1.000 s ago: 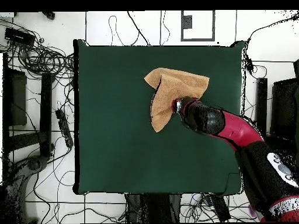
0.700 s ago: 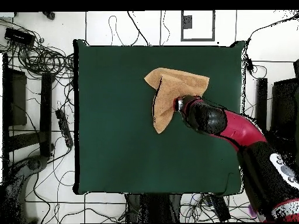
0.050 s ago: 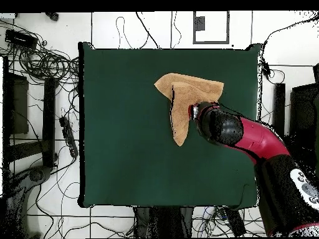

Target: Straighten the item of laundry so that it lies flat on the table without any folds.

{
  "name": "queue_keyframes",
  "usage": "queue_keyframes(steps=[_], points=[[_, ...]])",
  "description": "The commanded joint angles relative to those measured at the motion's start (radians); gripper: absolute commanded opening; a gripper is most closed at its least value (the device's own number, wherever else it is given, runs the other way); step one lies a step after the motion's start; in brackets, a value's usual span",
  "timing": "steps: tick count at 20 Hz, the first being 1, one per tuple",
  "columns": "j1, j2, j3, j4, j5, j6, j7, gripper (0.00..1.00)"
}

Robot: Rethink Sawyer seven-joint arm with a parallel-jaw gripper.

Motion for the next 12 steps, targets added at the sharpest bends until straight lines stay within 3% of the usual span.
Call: queue_keyframes(steps=[1, 12], points=[[0.057, 0.021, -0.050, 0.090, 0.081, 0.082, 0.261, 0.00], [0.048, 0.041, -0.054, 0.111, 0.115, 0.027, 0.239, 0.00]])
